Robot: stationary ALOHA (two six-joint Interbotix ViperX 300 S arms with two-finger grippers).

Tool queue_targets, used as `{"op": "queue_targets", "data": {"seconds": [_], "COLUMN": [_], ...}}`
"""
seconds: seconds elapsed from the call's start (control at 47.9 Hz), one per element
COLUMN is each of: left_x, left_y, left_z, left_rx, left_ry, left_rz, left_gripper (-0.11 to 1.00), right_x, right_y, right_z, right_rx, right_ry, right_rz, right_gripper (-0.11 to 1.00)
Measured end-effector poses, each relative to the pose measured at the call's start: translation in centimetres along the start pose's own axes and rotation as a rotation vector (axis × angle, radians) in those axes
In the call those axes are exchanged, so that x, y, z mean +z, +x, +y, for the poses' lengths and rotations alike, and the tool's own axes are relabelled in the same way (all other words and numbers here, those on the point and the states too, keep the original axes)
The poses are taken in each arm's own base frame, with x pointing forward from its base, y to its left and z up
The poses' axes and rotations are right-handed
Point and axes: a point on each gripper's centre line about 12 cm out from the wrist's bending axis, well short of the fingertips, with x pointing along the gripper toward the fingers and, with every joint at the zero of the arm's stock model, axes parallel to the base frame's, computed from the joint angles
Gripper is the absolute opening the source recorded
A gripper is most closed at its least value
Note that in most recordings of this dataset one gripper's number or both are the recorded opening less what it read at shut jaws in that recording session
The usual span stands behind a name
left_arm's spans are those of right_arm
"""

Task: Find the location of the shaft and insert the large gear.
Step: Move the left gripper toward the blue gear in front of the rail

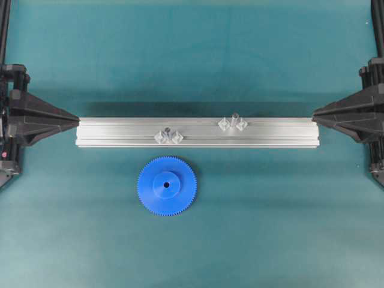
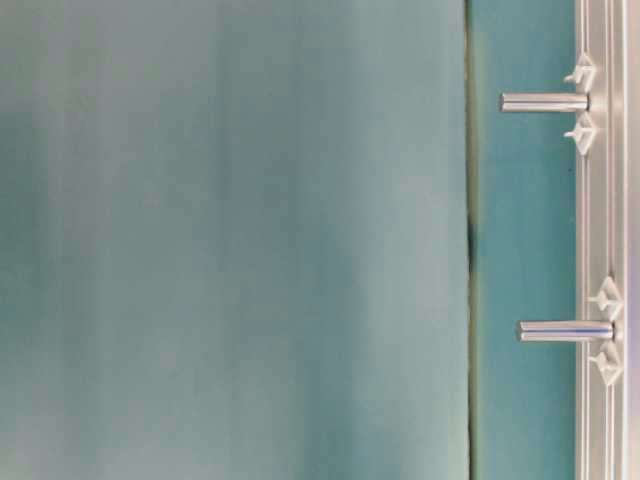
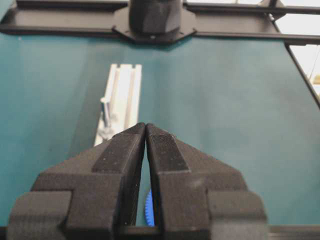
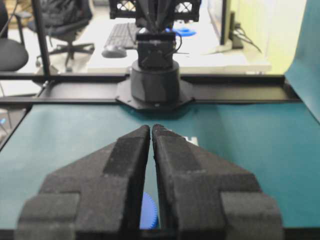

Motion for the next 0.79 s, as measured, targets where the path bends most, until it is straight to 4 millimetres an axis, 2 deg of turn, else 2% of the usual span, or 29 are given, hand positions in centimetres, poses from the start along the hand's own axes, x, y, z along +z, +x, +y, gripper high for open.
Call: {"op": "queue_targets", "data": {"seconds": [0.063, 0.146, 0.188, 0.397, 0.626, 0.793], "left_x": [-0.3, -0.8, -0.8, -1.8, -4.3, -4.9], "left_y": [0.1, 0.5, 0.8, 2.5, 4.7, 6.3], "left_z": [0.0, 0.1, 0.1, -0.1, -0.6, -0.7], "left_rx": [0.001, 0.003, 0.005, -0.002, -0.011, 0.002], "left_ry": [-0.012, -0.029, -0.028, -0.032, -0.080, -0.123], "left_rz": [0.021, 0.069, 0.081, 0.160, 0.352, 0.454], "left_gripper": [0.12, 0.02, 0.01, 0.01, 0.01, 0.01], "right_x": [-0.1, -0.8, -1.1, -1.1, -2.6, -3.7], "right_y": [0.0, 0.1, 0.1, 0.3, -0.2, -0.7], "right_z": [0.0, -0.1, -0.1, -0.2, -0.7, -1.2], "right_rx": [-0.002, -0.009, -0.009, -0.017, -0.040, -0.067], "right_ry": [0.003, 0.021, 0.022, 0.027, 0.032, 0.040], "right_rz": [0.005, 0.063, 0.097, 0.248, 0.381, 0.483], "right_gripper": [0.11, 0.03, 0.02, 0.01, 0.01, 0.01]}}
